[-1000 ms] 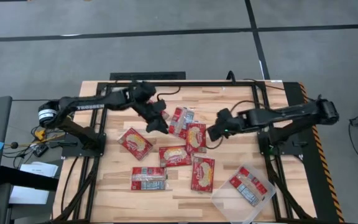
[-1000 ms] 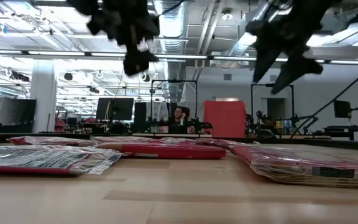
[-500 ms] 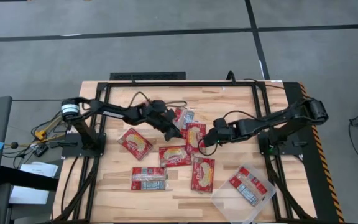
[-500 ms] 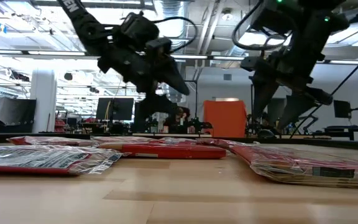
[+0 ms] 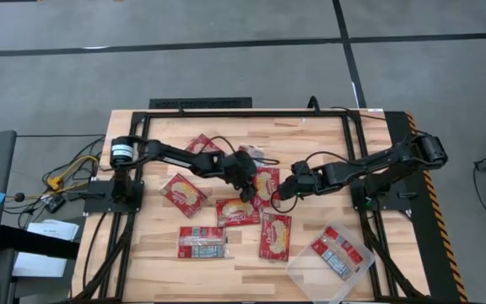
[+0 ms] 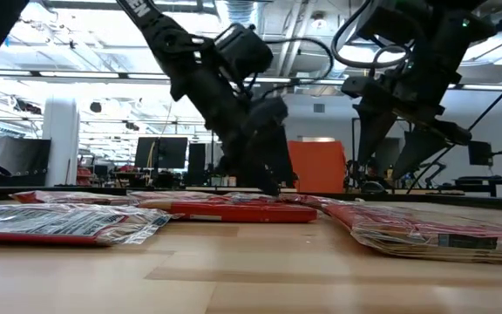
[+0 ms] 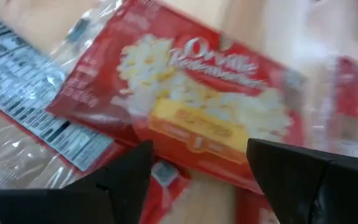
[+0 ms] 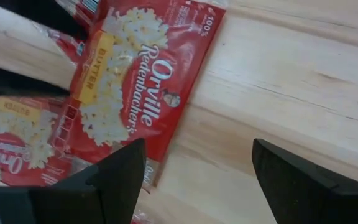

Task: Sort popcorn bags into baskets
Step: Put the red popcorn bag into the transparent bin

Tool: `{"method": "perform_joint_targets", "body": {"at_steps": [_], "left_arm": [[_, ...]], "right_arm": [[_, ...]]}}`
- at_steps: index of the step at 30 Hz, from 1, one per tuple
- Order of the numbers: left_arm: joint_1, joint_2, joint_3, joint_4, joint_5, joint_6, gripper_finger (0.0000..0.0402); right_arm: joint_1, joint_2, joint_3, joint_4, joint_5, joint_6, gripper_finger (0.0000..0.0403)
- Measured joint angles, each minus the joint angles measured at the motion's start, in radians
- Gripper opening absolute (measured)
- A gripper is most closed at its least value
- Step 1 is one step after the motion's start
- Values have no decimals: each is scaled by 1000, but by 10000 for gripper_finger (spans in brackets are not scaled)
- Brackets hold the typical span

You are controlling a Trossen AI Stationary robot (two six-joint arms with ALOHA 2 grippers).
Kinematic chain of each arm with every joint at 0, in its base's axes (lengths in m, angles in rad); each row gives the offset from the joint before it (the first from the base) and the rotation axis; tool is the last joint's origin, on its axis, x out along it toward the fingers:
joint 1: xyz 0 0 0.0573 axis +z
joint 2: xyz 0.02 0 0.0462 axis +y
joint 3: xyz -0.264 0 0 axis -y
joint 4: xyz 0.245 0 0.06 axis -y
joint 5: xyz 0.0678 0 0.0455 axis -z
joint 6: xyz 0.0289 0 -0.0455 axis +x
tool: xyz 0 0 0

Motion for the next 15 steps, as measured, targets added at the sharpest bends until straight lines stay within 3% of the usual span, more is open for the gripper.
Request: {"method": "perform_joint_targets", "body": {"at_steps": [8,15], "left_arm": [[5,19,-7,-91,-26,6,251],[8,19,-18,-94,-54,23,251]], "right_arm": [[-5,4,0,69,-2,-34,313],[-24,93,0,169,-42,-40,313]]}}
